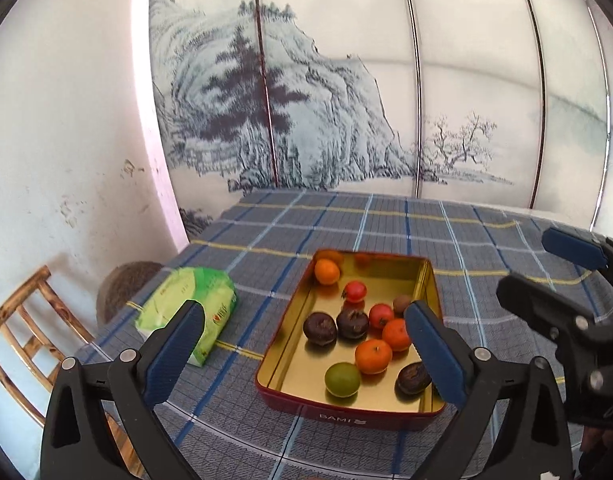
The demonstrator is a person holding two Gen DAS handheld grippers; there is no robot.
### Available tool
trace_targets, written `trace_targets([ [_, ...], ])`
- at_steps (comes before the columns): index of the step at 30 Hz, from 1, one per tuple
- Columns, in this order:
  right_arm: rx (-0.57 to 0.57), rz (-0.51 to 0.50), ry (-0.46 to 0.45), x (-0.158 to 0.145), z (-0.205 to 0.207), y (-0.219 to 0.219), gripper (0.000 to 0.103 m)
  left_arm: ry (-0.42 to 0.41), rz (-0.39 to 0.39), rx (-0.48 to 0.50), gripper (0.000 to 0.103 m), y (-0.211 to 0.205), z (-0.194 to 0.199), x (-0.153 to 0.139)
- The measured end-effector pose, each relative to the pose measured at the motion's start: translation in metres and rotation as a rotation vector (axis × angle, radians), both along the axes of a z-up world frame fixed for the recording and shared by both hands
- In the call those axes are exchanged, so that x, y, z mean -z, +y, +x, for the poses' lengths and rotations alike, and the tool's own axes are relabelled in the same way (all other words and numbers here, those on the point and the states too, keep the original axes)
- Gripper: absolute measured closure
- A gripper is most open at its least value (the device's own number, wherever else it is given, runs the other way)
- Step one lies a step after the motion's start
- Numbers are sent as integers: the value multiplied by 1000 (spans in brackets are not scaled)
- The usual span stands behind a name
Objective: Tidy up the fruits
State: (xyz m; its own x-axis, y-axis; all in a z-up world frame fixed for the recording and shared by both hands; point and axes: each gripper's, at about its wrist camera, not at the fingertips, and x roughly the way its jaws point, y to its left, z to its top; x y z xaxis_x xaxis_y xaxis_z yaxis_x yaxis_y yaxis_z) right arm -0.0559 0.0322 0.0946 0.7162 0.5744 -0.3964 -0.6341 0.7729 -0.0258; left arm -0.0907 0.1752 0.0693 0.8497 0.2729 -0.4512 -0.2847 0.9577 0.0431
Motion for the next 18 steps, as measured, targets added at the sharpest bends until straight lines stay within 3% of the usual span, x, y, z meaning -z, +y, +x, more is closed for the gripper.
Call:
trace_targets([
  [14, 18, 60, -99, -35, -35, -21, 9, -196, -29, -105, 0, 2, -45, -51],
  [18, 16, 62, -116, -41, -40, -22, 8, -219, -44, -108, 0, 6, -53, -61],
])
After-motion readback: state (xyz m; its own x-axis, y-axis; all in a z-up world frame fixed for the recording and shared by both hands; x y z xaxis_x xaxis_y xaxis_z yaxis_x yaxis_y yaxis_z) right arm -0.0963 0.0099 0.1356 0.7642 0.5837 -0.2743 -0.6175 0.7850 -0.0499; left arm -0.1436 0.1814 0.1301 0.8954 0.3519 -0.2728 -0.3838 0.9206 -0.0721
